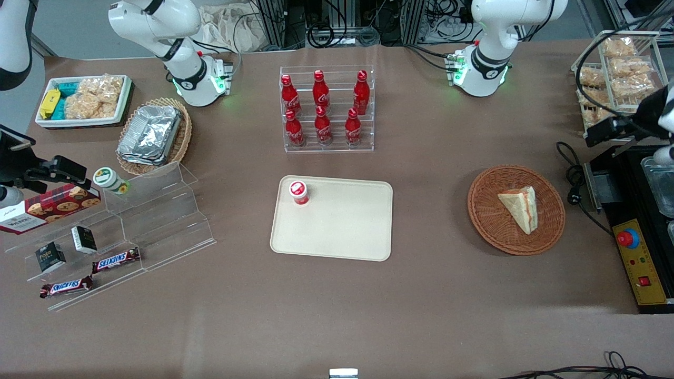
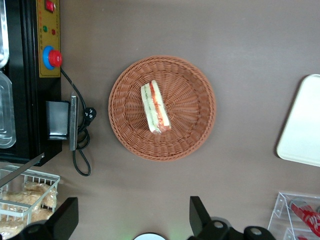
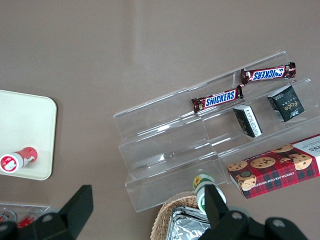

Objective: Place sandwich from basket to tray
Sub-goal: 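Move the left gripper over the sandwich in the wicker basket, then lower the left gripper and close it on the sandwich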

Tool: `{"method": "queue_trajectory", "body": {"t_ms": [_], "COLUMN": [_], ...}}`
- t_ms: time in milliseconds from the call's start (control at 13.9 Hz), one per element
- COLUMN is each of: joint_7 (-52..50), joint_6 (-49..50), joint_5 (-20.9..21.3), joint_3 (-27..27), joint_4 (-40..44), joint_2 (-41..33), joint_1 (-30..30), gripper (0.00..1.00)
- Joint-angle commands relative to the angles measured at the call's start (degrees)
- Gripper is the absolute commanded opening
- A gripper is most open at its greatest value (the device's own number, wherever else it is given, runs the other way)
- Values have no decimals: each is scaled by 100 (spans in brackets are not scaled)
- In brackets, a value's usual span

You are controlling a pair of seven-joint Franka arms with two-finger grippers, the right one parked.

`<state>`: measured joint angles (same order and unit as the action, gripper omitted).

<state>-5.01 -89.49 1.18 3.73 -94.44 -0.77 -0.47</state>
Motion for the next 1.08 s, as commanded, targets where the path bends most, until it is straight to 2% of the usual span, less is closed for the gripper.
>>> {"method": "queue_trajectory", "body": {"t_ms": [0, 289, 433, 722, 1010], "joint_7": [-149, -974, -1159, -1379, -1739], "joint_6": [-453, -1709, -2070, -3502, -4417], "joint_5": [-56, -92, -100, -196, -259], "joint_3": [-22, -31, -31, -31, -48], "joint_4": [-196, -1040, -1269, -2305, -2763], "joint_2": [384, 692, 929, 1219, 1623], "joint_1": [275, 266, 258, 266, 205], "gripper": [100, 100, 100, 100, 100]}}
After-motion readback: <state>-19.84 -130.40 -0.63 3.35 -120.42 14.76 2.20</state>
